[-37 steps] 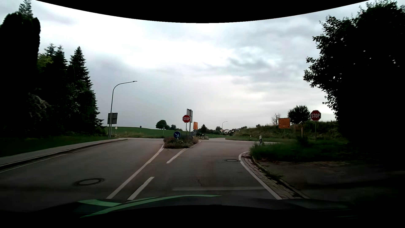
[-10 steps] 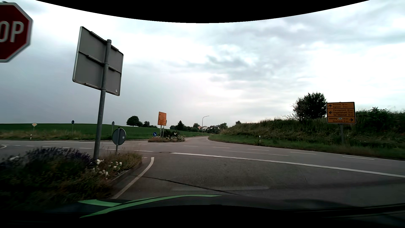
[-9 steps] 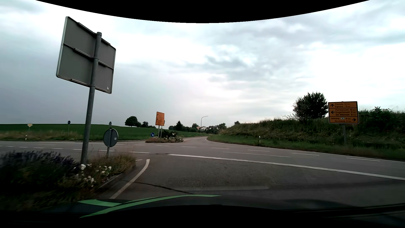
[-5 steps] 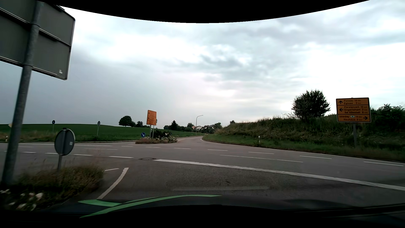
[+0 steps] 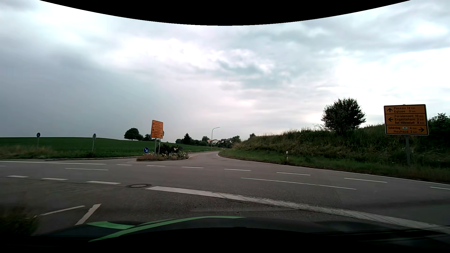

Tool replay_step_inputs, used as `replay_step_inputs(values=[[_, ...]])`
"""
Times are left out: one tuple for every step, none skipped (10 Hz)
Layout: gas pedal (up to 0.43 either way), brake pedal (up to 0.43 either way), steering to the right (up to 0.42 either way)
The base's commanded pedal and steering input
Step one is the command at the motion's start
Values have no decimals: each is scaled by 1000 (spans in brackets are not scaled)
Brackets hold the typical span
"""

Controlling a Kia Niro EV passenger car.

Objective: Follow the waypoints while adhering to traffic rules and regulations

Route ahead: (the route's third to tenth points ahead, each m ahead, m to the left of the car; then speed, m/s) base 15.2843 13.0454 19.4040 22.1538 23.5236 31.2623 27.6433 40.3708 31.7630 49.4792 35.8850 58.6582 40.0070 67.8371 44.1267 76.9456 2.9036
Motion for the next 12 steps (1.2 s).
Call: replay_step_inputs(values=[[0, 207, 95], [0, 201, 95], [0, 201, 93], [0, 195, 87], [0, 183, 70], [0, 183, 49], [0, 171, 33], [0, 165, 21], [0, 159, 12], [0, 128, 4], [0, 116, 1], [0, 110, 0]])
